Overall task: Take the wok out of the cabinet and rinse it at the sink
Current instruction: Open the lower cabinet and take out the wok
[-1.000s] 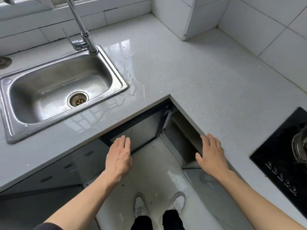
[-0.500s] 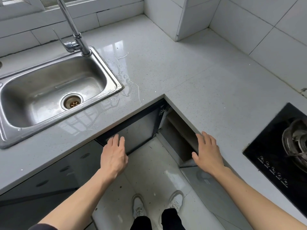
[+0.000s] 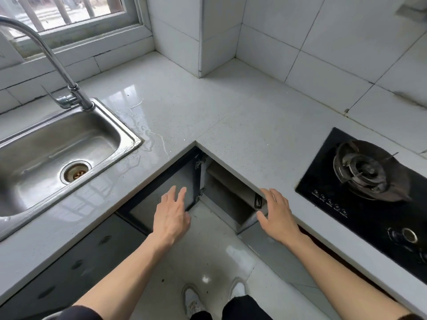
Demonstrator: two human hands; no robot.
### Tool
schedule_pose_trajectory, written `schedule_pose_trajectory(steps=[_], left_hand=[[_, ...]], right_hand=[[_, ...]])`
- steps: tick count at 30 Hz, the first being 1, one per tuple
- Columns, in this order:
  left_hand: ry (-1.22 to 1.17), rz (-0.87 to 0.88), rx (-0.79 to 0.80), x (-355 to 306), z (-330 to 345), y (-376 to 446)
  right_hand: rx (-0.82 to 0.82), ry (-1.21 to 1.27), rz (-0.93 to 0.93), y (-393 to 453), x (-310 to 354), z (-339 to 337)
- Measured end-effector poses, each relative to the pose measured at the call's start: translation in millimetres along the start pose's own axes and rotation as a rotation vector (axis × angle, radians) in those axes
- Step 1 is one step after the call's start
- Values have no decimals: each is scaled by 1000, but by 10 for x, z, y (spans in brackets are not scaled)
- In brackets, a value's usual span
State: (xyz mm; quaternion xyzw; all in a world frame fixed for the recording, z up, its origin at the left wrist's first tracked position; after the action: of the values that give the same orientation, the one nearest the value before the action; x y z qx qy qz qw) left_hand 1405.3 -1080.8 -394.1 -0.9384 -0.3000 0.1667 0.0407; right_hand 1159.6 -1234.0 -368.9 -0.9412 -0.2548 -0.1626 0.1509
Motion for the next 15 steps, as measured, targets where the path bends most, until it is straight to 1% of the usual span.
schedule_pose_trajectory(steps=[3, 5, 8, 10, 12, 15], left_hand=[[-22, 48, 6, -256, -107, -98], [-9, 79, 8, -394, -173, -156], [29, 103, 10, -554, -189, -230], [37, 90, 11, -645, -167, -319], [62, 125, 3, -837, -135, -412], [44, 133, 15, -913, -91, -463]], right_hand=[[-7, -31, 5, -152, -85, -66], [-43, -55, 19, -197, -153, -129], [-71, 3, 54, -244, -257, -202], [-84, 30, 51, -320, -324, -186], [-105, 59, 44, -470, -459, -177], [-90, 84, 32, -548, -475, -126]])
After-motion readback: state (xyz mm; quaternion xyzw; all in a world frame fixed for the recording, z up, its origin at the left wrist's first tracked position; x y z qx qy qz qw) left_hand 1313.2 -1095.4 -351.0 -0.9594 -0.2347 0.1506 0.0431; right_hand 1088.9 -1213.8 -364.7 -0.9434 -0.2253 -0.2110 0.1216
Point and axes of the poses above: each hand's wrist, its own y-axis towards the middle knuckle, its own z-axis out of the palm, x = y × z, the point moved 4 cm from there along y, towards the middle knuckle, and after that the axes turned 4 degrees about -x, right-handed, at the moved point
